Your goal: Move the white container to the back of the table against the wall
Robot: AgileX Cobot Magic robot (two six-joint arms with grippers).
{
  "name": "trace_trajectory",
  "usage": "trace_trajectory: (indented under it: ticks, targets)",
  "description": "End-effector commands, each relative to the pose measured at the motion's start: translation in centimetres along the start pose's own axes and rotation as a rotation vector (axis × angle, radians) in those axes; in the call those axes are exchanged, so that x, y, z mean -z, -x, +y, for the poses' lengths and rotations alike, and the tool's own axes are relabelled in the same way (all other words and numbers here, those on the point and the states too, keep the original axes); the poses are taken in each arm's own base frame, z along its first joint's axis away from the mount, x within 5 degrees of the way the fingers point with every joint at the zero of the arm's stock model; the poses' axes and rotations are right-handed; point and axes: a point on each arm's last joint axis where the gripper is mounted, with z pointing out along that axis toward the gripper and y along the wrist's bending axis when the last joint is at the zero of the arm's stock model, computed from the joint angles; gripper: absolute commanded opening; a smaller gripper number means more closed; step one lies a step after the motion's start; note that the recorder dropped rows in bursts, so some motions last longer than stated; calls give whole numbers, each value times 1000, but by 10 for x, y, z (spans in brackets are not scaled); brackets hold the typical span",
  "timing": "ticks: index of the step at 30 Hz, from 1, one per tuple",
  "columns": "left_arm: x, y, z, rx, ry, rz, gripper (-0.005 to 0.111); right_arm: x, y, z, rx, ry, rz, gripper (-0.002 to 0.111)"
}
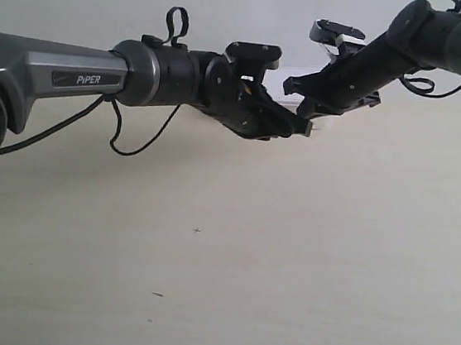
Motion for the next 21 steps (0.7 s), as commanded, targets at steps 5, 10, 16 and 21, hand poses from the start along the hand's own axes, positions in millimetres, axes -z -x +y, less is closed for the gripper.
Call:
trace_trajectory:
  ticks: [5, 10, 16, 21]
  targets:
    - [40, 10, -44, -107, -62, -24, 0, 54, -5, 16, 27, -20, 3, 0]
    - [72, 8, -45, -113, -58, -22, 0, 86, -21, 27, 38, -38, -23, 0]
    - [134, 8, -43, -118, -47, -103, 0, 141, -45, 46, 51, -68, -105, 0]
    - [191, -3, -41, -108, -45, -180, 0, 186, -78, 63, 54, -86, -170, 0]
